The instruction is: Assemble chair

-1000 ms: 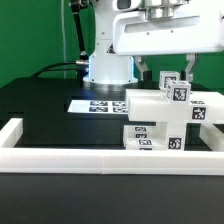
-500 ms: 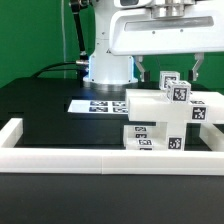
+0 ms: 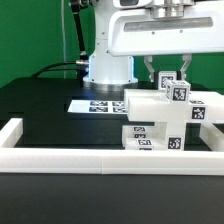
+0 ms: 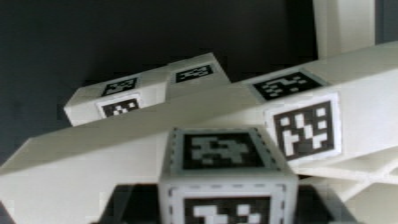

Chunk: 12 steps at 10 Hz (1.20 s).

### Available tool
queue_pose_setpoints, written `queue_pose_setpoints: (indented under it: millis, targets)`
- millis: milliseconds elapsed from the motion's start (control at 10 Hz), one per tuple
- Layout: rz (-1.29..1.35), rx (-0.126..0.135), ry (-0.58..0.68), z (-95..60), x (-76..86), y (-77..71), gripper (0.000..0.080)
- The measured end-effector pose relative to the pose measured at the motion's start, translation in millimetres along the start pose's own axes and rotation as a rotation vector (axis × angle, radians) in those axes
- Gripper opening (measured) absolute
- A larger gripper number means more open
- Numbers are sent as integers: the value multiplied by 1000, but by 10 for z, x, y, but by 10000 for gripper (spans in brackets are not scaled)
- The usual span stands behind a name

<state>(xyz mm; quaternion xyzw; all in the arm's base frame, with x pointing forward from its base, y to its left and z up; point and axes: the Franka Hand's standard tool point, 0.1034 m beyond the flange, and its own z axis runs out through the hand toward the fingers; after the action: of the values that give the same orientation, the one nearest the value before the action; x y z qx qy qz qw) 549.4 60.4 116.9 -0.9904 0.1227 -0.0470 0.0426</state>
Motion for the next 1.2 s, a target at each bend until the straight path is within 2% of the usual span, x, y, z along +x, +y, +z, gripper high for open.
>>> queue_pose_setpoints:
  millis: [200, 400, 600, 1100, 1200]
  targets:
    - [25, 0, 0, 0, 0, 0, 285]
    - [172, 4, 1, 2, -1, 5, 285]
    - [384, 25, 8, 3, 7, 17, 286]
    - [799, 44, 12, 6, 12, 7, 287]
    - [939, 61, 2, 7, 13, 7, 287]
